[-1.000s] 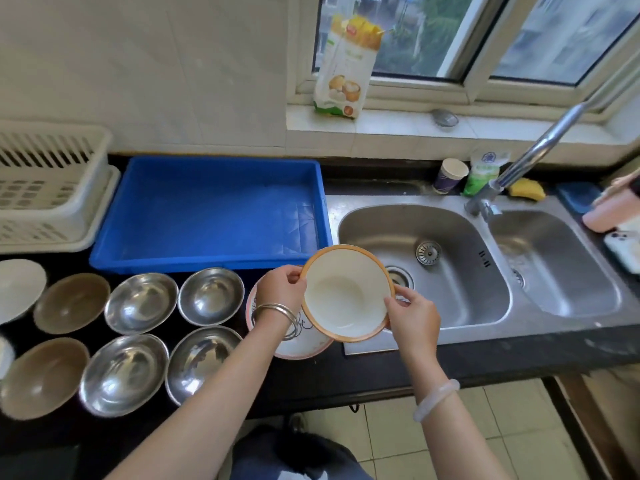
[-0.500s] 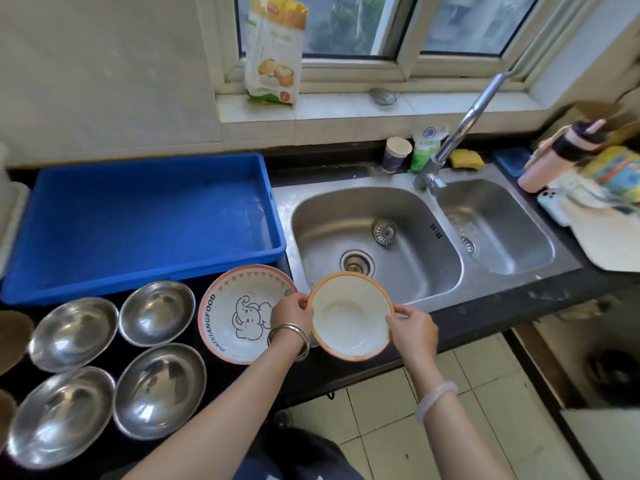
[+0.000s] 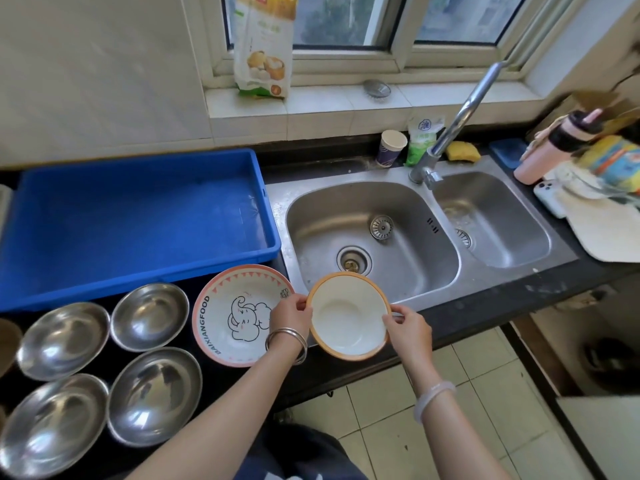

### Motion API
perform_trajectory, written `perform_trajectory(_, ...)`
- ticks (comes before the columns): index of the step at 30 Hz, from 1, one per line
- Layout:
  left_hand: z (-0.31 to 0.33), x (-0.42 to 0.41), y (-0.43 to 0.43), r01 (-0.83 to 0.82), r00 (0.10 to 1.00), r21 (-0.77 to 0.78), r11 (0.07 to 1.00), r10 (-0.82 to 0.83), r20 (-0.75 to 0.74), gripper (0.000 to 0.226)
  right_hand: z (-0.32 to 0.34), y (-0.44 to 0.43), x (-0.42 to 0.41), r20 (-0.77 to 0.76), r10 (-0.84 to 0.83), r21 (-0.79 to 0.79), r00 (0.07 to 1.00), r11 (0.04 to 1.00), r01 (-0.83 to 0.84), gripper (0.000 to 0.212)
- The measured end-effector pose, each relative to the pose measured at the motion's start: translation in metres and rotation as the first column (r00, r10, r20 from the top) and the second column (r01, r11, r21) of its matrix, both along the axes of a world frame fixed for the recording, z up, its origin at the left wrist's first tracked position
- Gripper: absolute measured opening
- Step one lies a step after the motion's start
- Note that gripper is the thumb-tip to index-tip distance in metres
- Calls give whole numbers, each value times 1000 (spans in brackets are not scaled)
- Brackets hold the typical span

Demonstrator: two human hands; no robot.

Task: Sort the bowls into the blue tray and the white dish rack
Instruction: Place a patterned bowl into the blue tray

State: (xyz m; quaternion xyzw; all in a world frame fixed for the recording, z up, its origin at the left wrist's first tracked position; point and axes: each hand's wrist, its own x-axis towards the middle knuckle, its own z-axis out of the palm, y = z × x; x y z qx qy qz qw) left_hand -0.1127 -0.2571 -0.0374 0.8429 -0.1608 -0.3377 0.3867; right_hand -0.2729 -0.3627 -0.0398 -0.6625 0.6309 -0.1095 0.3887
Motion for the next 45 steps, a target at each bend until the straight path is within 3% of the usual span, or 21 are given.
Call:
perform_trajectory(6, 5, 7, 8, -29, 999, -23, 999, 28, -39, 30, 10, 3, 5, -93, 98, -70, 991, 992, -104, 33)
perform_trajectory(11, 12, 35, 37, -112, 987, -13, 994, 113, 115, 29, 29, 7, 45, -57, 325, -202, 944, 922, -330, 32)
perform_trajectory(16, 8, 65, 81, -258, 952, 163, 952, 222, 210, 40, 22, 24, 119, -126, 617, -134, 777, 765, -630, 36)
perform_trajectory(20, 6, 72, 96, -300, 952, 212, 930, 277, 132, 48, 10, 28, 162, -327, 733, -10, 596, 628, -778, 36)
perform_trajectory(24, -1, 76, 100, -358, 933, 180, 916, 359, 29, 31, -1, 21, 187, -393, 789, 91, 472, 544, -834, 27)
perform_trajectory(35, -8, 90, 109, -505, 861, 105, 856, 508, 4, 39, 2, 5, 201, -203, 837, 155, 508, 539, -828, 12)
perform_trajectory(40, 13, 117, 114, -618, 786, -56, 784, 615, -66, 13, 30, -4, 211, -31, 809, 188, 587, 582, -791, 15)
perform_trajectory(45, 36, 160, 124, -667, 745, -178, 723, 653, -135, 3, 58, -4, 248, 105, 731, 181, 674, 653, -736, 20)
